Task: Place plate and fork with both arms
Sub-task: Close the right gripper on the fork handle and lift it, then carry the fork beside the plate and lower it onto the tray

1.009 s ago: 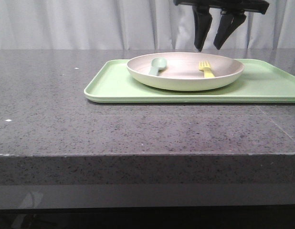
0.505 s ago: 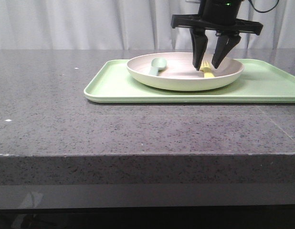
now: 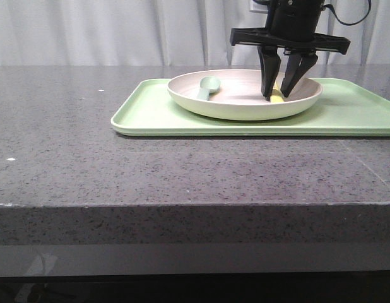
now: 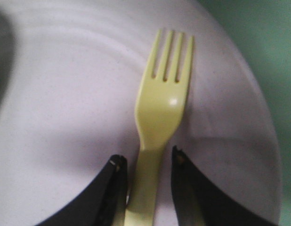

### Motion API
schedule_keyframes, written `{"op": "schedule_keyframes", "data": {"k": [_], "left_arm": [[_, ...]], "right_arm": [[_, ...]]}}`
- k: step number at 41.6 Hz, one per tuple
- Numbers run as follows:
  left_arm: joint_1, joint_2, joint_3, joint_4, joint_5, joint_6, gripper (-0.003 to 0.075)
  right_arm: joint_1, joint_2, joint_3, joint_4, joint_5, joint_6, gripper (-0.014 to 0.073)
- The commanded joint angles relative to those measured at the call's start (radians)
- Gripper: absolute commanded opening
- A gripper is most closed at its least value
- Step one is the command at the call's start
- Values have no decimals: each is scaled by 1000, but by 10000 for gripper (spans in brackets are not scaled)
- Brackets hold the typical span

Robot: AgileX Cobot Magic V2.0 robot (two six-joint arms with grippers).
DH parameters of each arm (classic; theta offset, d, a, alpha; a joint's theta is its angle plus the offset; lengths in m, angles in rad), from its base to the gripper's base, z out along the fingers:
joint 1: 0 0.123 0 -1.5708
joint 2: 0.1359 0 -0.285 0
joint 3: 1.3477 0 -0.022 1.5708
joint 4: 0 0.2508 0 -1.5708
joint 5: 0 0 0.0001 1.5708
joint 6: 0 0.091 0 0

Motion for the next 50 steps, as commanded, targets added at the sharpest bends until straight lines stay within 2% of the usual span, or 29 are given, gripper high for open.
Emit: {"op": "schedule_keyframes", "data": {"k": [1,9,17,20,34,50], "left_arm": [[-6,-3,-28,-11,-68,2,366],[-6,-3,-28,-11,-68,2,365],[-6,-3,-28,-11,-68,2,365],[-6,-3,-28,-11,-68,2,365],[-6,-3,-28,-11,-68,2,365],[-6,-3,-28,-11,-68,2,365]], "right_arm": [[-5,-50,-33,-1,97,-2,248],[-5,-40,-33,35,98,-2,241],[-5,-40,-33,35,98,-2,118],[-5,-40,-33,35,98,-2,99],[-12,-128,-33,34,98,-34,100],[-146,-248,-28,34,100,-80,100]]}}
